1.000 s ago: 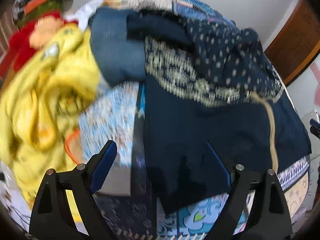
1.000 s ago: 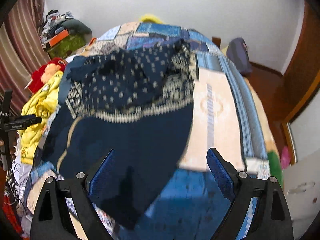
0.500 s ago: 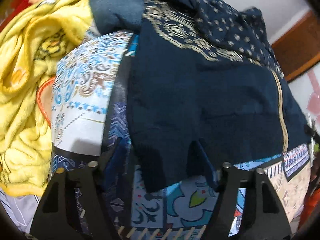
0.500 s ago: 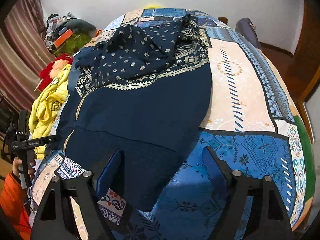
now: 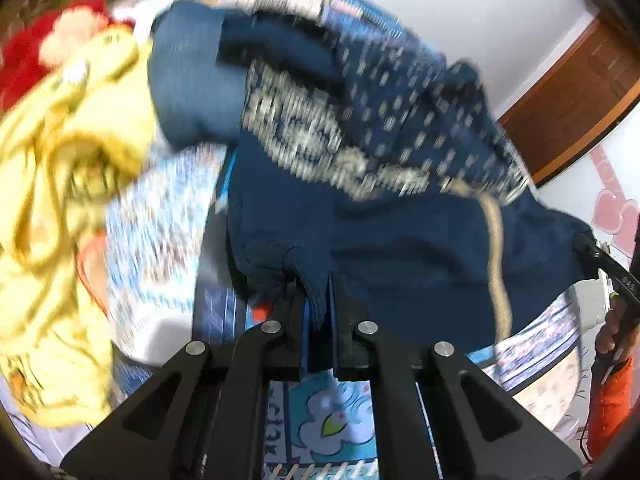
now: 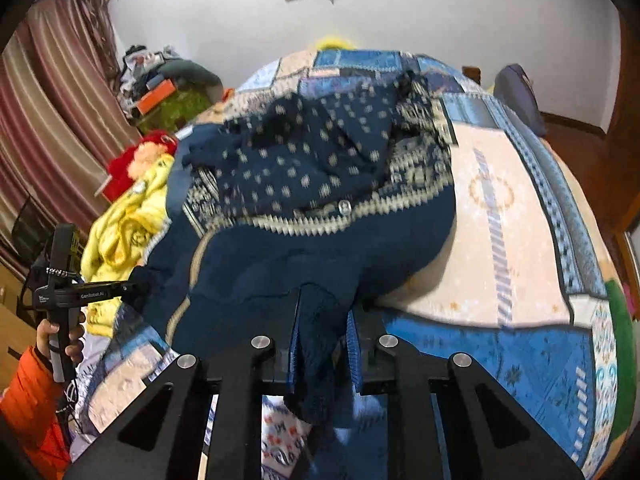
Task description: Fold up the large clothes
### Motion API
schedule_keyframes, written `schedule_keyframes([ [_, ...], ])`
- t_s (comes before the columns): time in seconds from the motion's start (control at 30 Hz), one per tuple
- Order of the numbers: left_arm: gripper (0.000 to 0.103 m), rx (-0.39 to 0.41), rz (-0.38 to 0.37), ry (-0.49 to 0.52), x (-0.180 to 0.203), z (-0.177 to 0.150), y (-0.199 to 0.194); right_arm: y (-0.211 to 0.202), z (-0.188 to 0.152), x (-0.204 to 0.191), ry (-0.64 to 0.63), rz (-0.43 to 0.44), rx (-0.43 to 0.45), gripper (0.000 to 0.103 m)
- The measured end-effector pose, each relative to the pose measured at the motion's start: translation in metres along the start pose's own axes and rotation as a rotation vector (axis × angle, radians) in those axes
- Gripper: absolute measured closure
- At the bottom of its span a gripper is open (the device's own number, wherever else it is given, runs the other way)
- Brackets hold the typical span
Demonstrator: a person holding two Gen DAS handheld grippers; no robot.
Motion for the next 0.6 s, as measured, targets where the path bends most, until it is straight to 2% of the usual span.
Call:
schedule_keyframes([
  [0.2,0.096,0.18,0.013,0.079,0.018,0.058,-0.05,-0.017,0.046,0.001,-0.02,0.01,0.077,0.088],
  [0.33,0.096,0.326,-0.018,0.102,0.032,0.118,-0.084,-0.027,0.09,0.01,-0.023,-0.001,0.138,0.088],
  [0.4,0.096,0.359,-0.028,0.104,0.035,0.142,-0.088,-0.027,0.115,0.016,-0.021,-0.011,0.166,0.088],
  [0.47,0.096,0.393,0.001,0.112,0.037,0.172,-0.088,-0.023,0.138,0.021,-0.021,-0.024,0.183,0.088],
  [0.6,0.096,0.403,0.03,0.08,0.033,0.226,-0.068,-0.001,0.193,0.035,-0.006,-0.044,0.203,0.088],
])
Point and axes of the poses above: each gripper's, at about its wrist camera, not at the fingertips, and y roughly the way its jaws point, x to its right, z to its top, the point moved 7 cm from there along y, roughly the way its jaws point, and after that the axes turned 7 degrees about -x, right-handed, at the moved point
